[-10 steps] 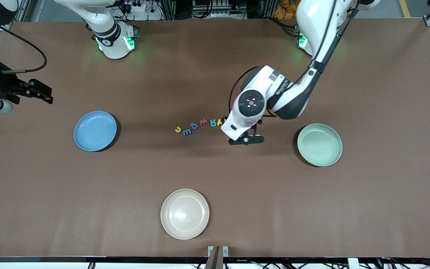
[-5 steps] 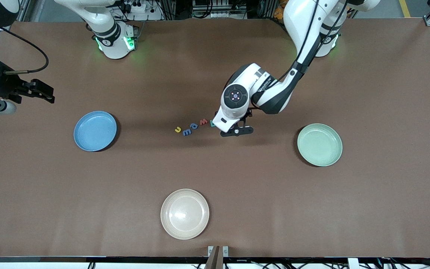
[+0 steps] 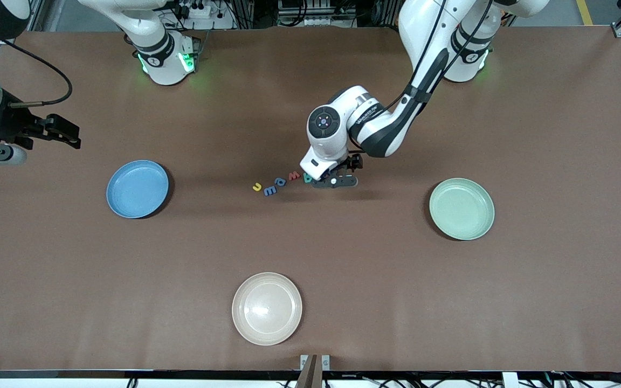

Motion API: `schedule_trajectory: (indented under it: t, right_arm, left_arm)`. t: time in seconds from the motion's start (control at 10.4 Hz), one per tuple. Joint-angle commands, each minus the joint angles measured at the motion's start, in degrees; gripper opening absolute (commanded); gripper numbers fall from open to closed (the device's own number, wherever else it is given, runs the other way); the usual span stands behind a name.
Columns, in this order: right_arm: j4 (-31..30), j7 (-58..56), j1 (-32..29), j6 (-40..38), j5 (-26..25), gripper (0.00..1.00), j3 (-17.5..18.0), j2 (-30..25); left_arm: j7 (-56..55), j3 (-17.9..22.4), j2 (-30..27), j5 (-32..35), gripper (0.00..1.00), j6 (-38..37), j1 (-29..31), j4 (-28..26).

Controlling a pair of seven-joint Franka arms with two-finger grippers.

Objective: Sort upper and lower case letters into plates
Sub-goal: 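Move the left gripper over the blue foam W letter, then grasp the blue W with the left gripper while the right gripper moves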

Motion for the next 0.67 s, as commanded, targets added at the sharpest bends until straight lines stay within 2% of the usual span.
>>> schedule_trajectory:
  t: [0.0,0.19,0.29,0.58]
  right_arm:
    - [0.1,-1.23,0.07,-0.39,0.63,1.0,0.05,0.03]
    - [0.1,-1.41,0.33,-0.39,0.64,1.0,0.05,0.38]
    - [0.1,-1.41,0.59,-0.3,0.63,1.0,0.05,0.47]
    - [0.36,-0.89,2.08,0.66,0.99,1.0,0.05,2.13]
  left_arm:
    - [1.21,-0.33,-0.44,1.3,1.0,4.05,0.13,-1.87]
    - [1.21,-1.04,-1.49,1.03,1.0,6.85,0.65,-5.54]
    - [1.21,-1.13,-1.93,1.03,1.0,10.52,0.66,-8.0]
    - [1.21,-1.21,-1.76,0.95,1.0,12.23,0.75,-8.73]
